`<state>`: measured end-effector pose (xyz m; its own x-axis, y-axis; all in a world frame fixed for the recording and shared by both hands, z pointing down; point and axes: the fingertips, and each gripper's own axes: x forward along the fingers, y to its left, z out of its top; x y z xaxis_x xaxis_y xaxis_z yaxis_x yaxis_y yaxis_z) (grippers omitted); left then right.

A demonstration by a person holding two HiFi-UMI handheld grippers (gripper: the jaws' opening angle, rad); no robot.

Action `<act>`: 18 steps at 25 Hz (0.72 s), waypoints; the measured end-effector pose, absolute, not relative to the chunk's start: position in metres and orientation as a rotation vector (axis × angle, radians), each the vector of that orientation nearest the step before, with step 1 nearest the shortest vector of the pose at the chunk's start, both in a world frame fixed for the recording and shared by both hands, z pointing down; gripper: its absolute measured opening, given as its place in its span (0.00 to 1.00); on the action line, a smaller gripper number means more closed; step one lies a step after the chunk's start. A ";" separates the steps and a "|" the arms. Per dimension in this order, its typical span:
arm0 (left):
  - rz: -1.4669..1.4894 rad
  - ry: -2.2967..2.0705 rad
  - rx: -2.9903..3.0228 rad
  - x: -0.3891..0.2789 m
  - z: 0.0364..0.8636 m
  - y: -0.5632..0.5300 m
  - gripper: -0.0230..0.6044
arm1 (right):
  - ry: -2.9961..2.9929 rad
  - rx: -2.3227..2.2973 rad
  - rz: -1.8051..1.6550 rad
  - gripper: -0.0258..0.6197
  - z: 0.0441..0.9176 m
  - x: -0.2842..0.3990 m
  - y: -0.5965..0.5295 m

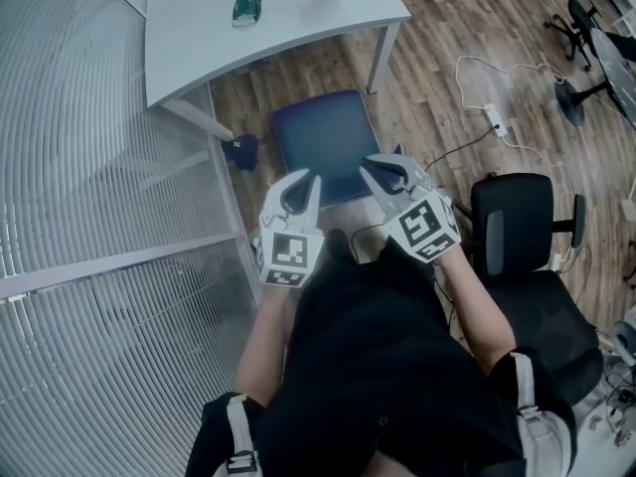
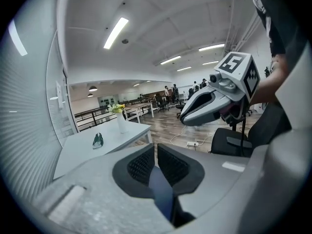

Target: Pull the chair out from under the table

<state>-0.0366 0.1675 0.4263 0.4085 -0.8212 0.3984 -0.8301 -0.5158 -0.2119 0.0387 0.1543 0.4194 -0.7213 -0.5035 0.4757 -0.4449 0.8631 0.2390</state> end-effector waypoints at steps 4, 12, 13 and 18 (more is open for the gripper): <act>0.657 -1.532 2.614 -0.038 0.421 0.167 0.07 | -2.542 0.697 -0.071 0.04 0.416 0.039 0.153; 0.516 -1.506 2.605 -0.040 0.420 0.171 0.06 | -2.630 0.704 0.041 0.04 0.408 0.037 0.156; 0.511 -1.507 2.604 -0.040 0.419 0.171 0.06 | -2.640 0.703 0.060 0.04 0.407 0.037 0.156; 0.507 -1.509 2.601 -0.041 0.420 0.170 0.06 | -2.657 0.693 0.100 0.04 0.408 0.038 0.157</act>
